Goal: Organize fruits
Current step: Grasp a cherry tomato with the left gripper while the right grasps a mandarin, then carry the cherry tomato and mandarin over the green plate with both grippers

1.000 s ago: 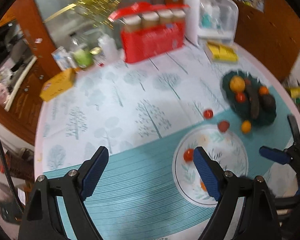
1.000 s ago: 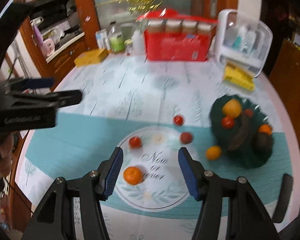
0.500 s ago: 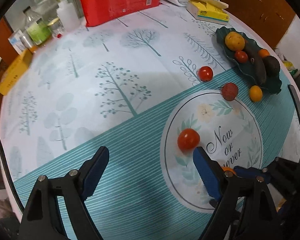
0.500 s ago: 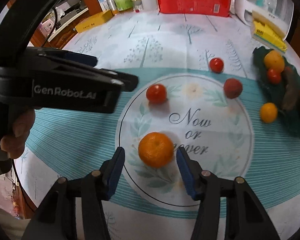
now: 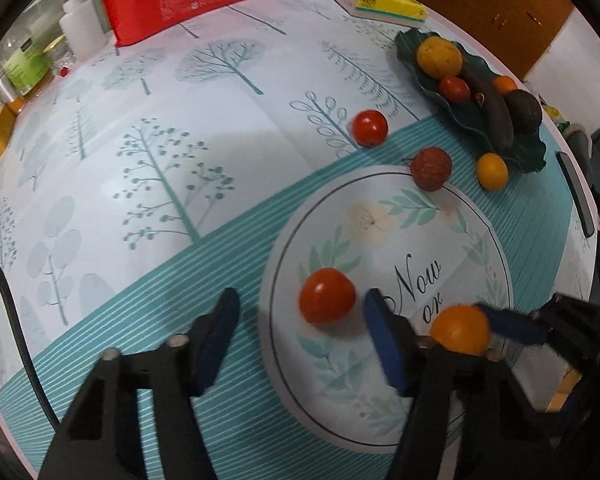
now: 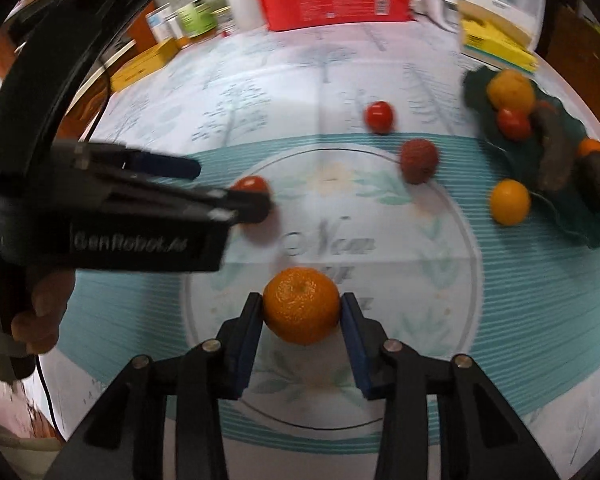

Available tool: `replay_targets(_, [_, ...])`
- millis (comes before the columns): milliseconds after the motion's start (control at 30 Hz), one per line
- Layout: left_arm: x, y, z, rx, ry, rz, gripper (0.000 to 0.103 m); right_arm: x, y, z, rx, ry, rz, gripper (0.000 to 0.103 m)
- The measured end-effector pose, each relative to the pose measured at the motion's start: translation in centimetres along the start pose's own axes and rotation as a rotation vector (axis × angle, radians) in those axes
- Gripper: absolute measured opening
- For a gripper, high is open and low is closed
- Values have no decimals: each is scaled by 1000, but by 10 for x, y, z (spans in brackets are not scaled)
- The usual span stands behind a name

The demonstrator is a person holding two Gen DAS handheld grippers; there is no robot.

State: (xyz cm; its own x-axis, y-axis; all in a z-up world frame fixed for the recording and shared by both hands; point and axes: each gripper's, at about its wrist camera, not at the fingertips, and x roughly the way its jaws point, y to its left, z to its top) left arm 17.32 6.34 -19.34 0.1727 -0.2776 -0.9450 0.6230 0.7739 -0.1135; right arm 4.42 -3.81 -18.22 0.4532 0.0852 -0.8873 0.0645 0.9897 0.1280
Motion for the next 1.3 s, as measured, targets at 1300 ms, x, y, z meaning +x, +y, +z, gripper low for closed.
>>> replay_targets(1300, [-136,-98,0,-50,-265,-111,26,-142,-54,-2,-11,-185,-78,39])
